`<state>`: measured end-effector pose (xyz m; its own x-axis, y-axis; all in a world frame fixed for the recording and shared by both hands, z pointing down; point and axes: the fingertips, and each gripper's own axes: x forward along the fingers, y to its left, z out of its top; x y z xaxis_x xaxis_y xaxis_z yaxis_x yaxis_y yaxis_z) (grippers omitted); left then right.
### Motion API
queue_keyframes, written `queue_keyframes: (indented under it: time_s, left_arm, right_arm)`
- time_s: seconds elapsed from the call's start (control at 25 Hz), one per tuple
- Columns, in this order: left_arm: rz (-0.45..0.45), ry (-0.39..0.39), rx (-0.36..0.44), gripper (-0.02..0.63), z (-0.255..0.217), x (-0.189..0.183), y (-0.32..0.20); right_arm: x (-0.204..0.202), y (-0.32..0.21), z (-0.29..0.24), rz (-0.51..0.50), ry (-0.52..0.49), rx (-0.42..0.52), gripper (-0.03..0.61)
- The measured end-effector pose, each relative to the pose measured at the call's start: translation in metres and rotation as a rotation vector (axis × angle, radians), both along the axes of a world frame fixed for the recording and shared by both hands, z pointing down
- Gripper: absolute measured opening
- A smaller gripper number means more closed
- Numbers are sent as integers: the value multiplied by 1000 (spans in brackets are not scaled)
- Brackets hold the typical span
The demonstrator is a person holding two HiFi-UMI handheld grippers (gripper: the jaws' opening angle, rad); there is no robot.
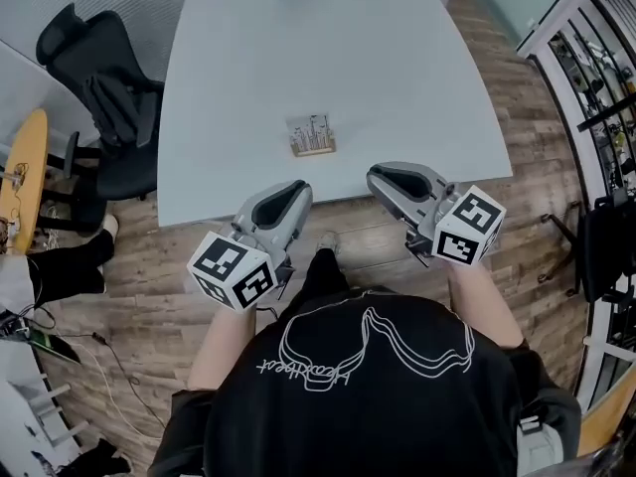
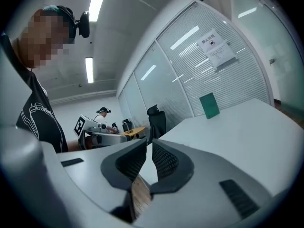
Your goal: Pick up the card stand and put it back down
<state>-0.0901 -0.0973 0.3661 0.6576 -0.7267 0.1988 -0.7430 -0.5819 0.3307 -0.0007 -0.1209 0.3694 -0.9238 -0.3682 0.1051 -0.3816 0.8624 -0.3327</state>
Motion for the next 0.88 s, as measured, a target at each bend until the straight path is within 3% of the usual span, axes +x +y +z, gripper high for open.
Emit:
queue_keyframes:
  time_s: [0.36,0.52,0.88]
  left_arm:
    - [31,-75,-102,97,53,-20,-51]
    - [5,-158,-115,101,84,-33,-72]
    - [-17,-238,-216,143,153,-53,-115]
  right_arm:
    - [-21,-53,38,15,81,43,87]
    - [-31,-76,67,20,117,-6,120]
    - [-42,-115,134,40,207,-95,160]
